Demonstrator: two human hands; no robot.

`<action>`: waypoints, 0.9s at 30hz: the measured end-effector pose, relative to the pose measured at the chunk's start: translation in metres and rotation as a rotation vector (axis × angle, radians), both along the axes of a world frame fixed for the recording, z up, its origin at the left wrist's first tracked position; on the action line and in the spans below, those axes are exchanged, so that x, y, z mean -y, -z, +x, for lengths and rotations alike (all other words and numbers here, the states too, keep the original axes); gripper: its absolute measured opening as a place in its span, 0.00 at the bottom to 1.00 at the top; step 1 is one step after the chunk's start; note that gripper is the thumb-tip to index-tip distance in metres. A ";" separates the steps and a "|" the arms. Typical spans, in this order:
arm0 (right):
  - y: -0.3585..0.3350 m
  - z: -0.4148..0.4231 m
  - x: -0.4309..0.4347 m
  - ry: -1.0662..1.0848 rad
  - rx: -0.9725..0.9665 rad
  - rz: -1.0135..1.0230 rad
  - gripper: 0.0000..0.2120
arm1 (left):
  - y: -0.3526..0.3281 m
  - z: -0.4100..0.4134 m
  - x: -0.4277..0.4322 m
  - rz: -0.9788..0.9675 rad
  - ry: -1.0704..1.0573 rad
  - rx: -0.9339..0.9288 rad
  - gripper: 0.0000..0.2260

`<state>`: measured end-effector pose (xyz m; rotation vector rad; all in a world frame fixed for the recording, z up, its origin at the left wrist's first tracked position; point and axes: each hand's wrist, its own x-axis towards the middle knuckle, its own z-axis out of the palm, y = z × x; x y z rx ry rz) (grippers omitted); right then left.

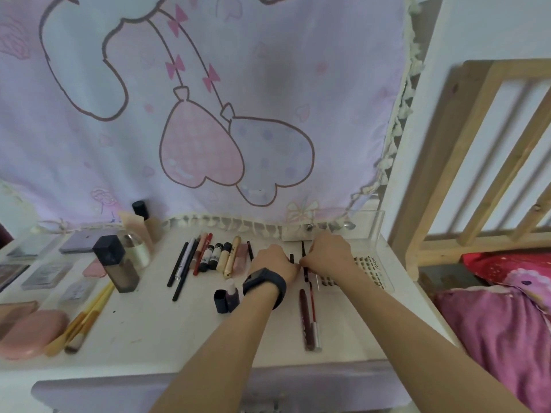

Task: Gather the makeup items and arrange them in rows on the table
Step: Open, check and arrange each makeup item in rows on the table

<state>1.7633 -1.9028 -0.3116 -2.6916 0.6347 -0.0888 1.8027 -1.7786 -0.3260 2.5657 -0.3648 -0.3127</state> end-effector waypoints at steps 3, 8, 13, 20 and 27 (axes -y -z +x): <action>0.006 0.003 -0.001 -0.005 0.038 -0.005 0.18 | 0.001 0.001 -0.002 0.005 -0.010 0.016 0.15; 0.007 0.004 -0.003 0.011 0.014 -0.015 0.09 | 0.002 -0.003 -0.003 -0.013 -0.024 0.037 0.11; 0.006 0.001 -0.004 -0.025 -0.012 -0.057 0.10 | 0.002 -0.008 -0.003 -0.072 -0.002 0.019 0.09; 0.002 -0.004 -0.003 -0.029 -0.021 -0.036 0.11 | 0.001 -0.012 -0.005 -0.127 0.025 -0.001 0.09; -0.015 -0.027 -0.005 -0.017 0.100 0.043 0.07 | -0.017 -0.014 -0.010 -0.137 0.057 0.037 0.09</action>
